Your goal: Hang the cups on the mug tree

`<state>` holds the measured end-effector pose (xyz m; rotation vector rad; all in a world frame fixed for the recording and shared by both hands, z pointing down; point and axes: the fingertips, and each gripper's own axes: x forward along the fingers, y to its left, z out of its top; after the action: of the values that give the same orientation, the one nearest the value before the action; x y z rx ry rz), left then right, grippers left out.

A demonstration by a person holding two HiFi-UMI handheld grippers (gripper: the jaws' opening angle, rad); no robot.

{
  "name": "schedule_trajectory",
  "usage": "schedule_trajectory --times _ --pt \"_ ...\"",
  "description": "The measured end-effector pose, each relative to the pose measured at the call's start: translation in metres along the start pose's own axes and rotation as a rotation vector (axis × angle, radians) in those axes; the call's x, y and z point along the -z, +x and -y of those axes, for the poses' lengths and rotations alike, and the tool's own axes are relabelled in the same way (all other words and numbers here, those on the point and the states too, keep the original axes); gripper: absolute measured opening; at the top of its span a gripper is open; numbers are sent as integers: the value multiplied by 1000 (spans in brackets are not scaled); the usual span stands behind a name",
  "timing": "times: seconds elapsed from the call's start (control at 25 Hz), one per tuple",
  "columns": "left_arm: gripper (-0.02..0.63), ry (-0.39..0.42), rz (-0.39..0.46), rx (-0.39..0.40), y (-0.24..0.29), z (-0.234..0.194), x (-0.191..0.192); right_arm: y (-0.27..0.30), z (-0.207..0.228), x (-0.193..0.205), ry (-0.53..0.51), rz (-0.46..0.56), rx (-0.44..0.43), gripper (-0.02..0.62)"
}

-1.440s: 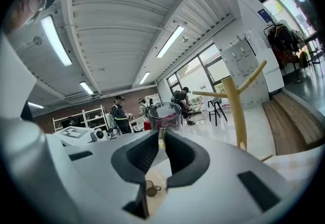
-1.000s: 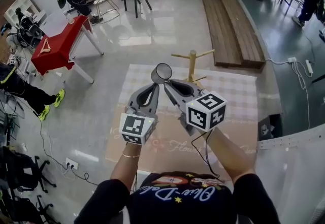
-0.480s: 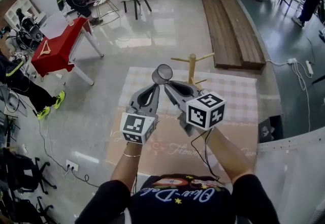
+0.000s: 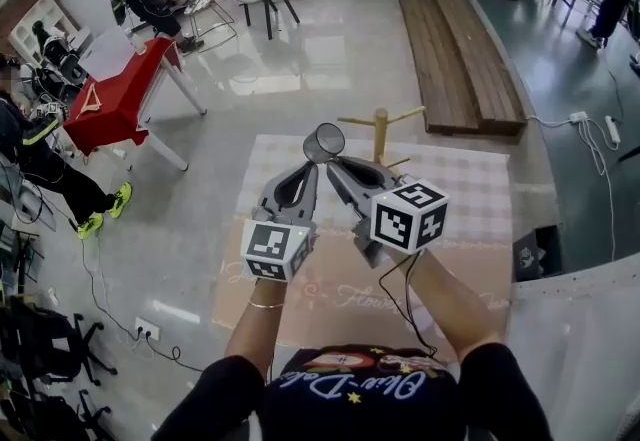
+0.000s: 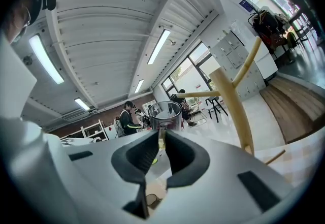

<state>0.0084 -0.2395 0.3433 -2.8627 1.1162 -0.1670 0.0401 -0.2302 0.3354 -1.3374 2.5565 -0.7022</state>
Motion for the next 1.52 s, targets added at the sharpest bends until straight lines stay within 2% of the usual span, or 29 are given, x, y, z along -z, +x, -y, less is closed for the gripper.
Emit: schedule_trajectory --times 0.32,0.56,0.8,1.2,1.52 --pt "8 1 -12 4 8 -1 1 2 9 -2 47 14 4 46" --pt "8 -79 6 18 11 -5 -3 3 8 -8 48 43 9 46" --pt "8 -90 8 28 15 -4 -7 2 10 -12 84 61 10 46" --pt "8 -48 -4 35 18 -1 -14 -2 12 -18 139 97 6 46" --pt "8 -2 -17 40 23 4 -17 -8 18 -19 240 140 -16 46"
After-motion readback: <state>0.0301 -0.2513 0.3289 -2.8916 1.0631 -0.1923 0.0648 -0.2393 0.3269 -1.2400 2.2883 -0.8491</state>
